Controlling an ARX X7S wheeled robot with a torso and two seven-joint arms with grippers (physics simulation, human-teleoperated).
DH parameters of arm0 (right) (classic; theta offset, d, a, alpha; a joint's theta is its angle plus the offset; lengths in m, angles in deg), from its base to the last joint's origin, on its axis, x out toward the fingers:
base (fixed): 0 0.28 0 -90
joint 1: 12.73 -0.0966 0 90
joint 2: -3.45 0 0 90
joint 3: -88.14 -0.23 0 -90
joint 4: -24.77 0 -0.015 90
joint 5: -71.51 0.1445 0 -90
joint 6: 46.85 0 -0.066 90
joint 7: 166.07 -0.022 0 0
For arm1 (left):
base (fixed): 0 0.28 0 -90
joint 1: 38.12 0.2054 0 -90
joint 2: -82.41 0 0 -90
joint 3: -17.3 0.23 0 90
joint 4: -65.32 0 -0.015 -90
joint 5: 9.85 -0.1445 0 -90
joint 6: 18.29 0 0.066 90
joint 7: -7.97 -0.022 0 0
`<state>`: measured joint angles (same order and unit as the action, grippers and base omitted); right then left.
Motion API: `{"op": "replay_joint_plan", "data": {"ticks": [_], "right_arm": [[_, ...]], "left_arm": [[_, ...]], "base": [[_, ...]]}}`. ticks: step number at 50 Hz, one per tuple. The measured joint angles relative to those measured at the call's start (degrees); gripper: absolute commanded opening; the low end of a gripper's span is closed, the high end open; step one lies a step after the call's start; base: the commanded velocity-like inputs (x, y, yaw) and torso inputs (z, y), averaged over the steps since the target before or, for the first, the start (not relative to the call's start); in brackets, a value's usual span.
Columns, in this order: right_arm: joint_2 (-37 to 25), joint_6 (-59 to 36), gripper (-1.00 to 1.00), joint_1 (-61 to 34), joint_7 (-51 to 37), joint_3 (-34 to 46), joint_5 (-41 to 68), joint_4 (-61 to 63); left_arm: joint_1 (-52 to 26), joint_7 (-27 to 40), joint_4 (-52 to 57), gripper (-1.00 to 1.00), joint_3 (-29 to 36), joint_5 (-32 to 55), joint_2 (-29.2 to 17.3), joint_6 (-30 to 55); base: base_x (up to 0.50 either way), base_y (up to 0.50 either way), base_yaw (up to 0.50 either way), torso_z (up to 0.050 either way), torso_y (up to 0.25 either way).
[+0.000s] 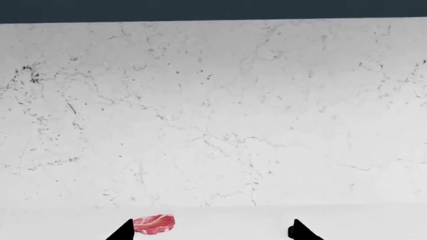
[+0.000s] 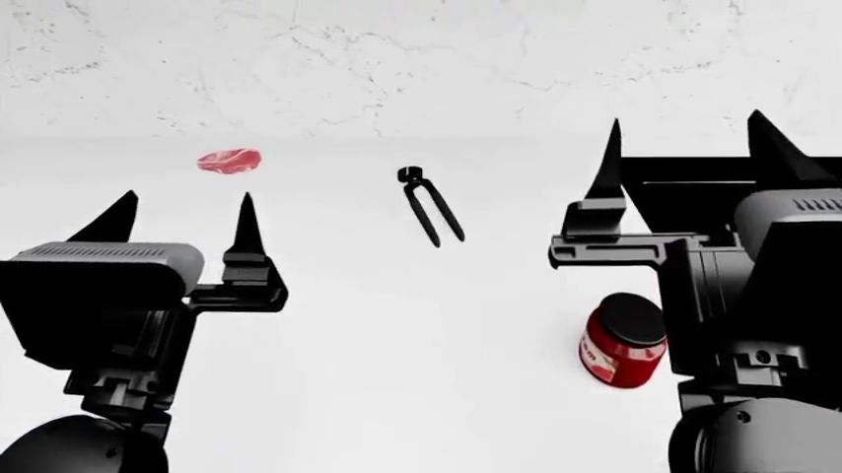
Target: Pick the honey bottle and jam from the counter and place them in the cabinets closest to them.
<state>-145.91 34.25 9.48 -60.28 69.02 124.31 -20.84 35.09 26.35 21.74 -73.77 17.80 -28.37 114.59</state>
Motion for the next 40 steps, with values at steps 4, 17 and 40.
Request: {"op": "replay_joint_plan", "data": {"ticks": [4, 17, 40], "right_arm": [[0.23, -0.18, 1.00, -0.19, 0.09, -0.16, 0.13, -0.20], [0.02, -0.53, 1.00, -0.86, -0.33, -1.03, 0.90, 0.32], [-3.73, -0.41, 1.00, 1.03, -2.87, -1.26, 9.17, 4.08]], "left_arm": [[0.13, 0.07, -0.02, 1.00, -0.07, 0.03, -0.13, -0.13], [0.29, 0.45, 0.44, 1.00, -0.43, 0.50, -0.63, 0.05], [-0.91, 0.79, -0.17, 1.00, 0.84, 0.57, -1.03, 0.11]], "base": [[0.02, 0.00, 0.00, 0.000, 0.000], [0.06, 0.00, 0.00, 0.000, 0.000], [0.03, 0.00, 0.00, 0.000, 0.000]]}}
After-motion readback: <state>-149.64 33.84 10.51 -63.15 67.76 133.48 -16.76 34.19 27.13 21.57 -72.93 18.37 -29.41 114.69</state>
